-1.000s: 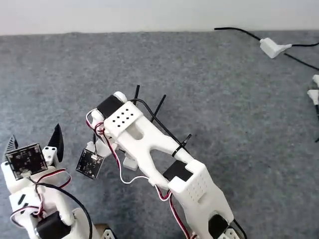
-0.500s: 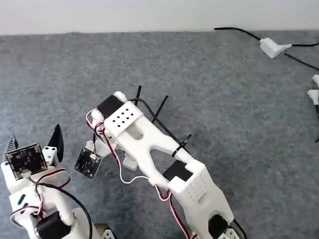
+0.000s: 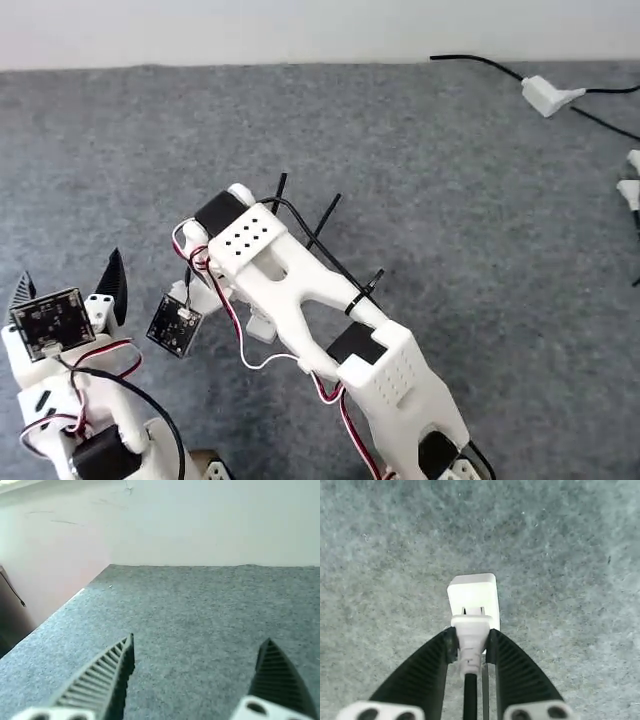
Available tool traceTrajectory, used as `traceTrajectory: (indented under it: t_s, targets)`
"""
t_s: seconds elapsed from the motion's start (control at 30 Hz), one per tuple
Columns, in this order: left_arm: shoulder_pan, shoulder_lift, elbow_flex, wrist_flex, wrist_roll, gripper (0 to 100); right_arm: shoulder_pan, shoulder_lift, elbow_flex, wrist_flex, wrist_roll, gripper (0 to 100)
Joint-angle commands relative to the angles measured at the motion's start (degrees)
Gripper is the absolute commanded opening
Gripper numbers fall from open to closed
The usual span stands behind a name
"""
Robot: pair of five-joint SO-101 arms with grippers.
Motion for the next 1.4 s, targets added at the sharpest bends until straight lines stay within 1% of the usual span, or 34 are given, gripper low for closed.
traceTrajectory:
  t_s: [0.0,0.1,0.27,0.63,0.77,1.07,1.17,1.37]
  targets:
    - [-0.35,-1.05,-6.11,2.99,0.09,37,-0.31,0.66,-0.79,-0.40,-1.67,0.8]
    - [-0.26,-1.05,-10.42,7.38,0.09,37,-0.48,2.42,-0.97,-2.51,-4.66,0.8]
    - [-0.26,-1.05,-14.37,10.99,0.26,37,-0.48,3.56,-0.97,-2.42,-5.27,0.8]
    - [-0.35,-1.05,-14.73,10.99,0.00,37,-1.45,3.82,-0.97,1.01,-6.59,0.8]
    - [-0.35,-1.05,-15.96,11.25,0.00,37,-1.89,3.56,-0.97,1.01,-8.18,0.8]
    - [-0.35,-1.05,-18.77,11.25,0.00,37,-1.80,4.88,-1.67,0.75,-8.70,0.8]
    - [-0.35,-1.05,-18.77,11.25,0.00,37,-1.80,5.76,-2.02,0.66,-10.55,0.8]
    - [-0.35,-1.05,-18.51,11.25,0.00,37,-2.51,6.55,-2.02,0.75,-10.99,0.8]
